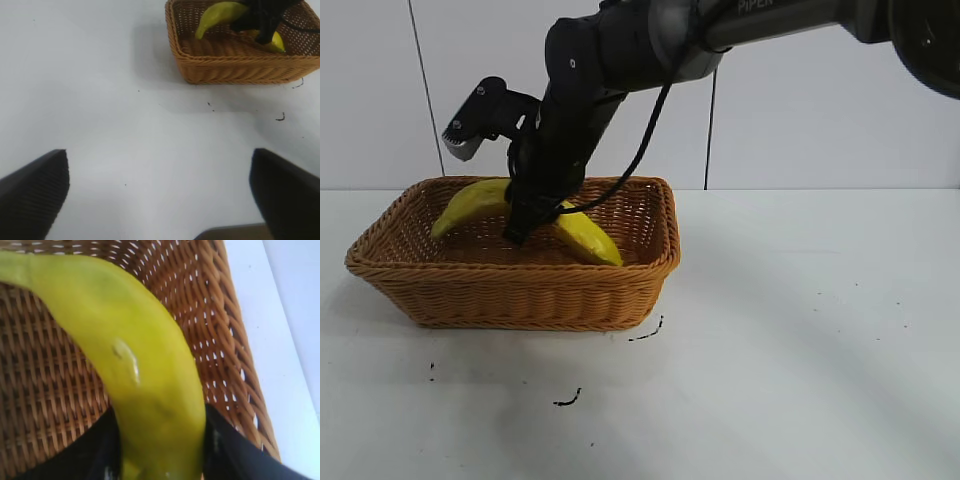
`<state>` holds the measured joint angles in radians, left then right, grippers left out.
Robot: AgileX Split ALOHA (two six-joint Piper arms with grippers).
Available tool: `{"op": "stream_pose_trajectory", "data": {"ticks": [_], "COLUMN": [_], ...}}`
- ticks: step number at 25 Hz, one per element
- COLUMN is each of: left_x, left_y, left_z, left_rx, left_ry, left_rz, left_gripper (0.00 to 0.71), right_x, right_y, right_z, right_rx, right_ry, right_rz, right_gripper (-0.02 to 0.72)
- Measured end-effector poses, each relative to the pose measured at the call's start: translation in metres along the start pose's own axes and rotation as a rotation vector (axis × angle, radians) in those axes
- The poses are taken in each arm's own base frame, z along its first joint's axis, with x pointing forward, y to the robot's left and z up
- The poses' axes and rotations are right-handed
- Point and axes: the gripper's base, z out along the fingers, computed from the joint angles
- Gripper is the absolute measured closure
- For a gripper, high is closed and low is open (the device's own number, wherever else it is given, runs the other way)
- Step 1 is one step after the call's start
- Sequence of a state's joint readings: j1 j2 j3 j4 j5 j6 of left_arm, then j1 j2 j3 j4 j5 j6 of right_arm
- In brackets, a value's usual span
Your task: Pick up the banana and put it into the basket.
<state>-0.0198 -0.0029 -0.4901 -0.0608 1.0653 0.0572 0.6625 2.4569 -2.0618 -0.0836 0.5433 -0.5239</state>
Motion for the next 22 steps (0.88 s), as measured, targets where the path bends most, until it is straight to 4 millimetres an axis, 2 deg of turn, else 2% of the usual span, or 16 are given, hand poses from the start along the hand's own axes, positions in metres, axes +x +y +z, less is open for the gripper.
{"op": "stream_pose_trajectory", "data": {"ticks": [4, 7, 10, 14, 22], "left_x": [0.0, 0.0, 0.0, 0.0, 0.0], "left_y": [0.0, 0.0, 0.0, 0.0, 0.0], "left_z": [0.0, 0.0, 0.0, 0.0, 0.0], "left_rx": [0.0, 0.0, 0.0, 0.0, 0.0], "left_ry": [0.0, 0.0, 0.0, 0.0, 0.0], "left_rz": [0.0, 0.0, 0.0, 0.0, 0.0], "left_gripper": [0.015, 0.015, 0.015, 0.015, 0.015], "right_x": [-0.014, -0.026, -0.024, 0.01, 0.121], "right_y": [-0.011, -0.024, -0.043, -0.081, -0.17], "right_z": [-0.03, -0.067, -0.096, -0.107, -0.13], "right_rx": [0.011, 0.017, 0.028, 0.072, 0.191], "right_ry": [-0.012, -0.015, 0.008, 0.096, 0.293], "right_rz": [0.202, 0.378, 0.548, 0.68, 0.916], "right_gripper": [0.047, 0.047, 0.047, 0.047, 0.047]}}
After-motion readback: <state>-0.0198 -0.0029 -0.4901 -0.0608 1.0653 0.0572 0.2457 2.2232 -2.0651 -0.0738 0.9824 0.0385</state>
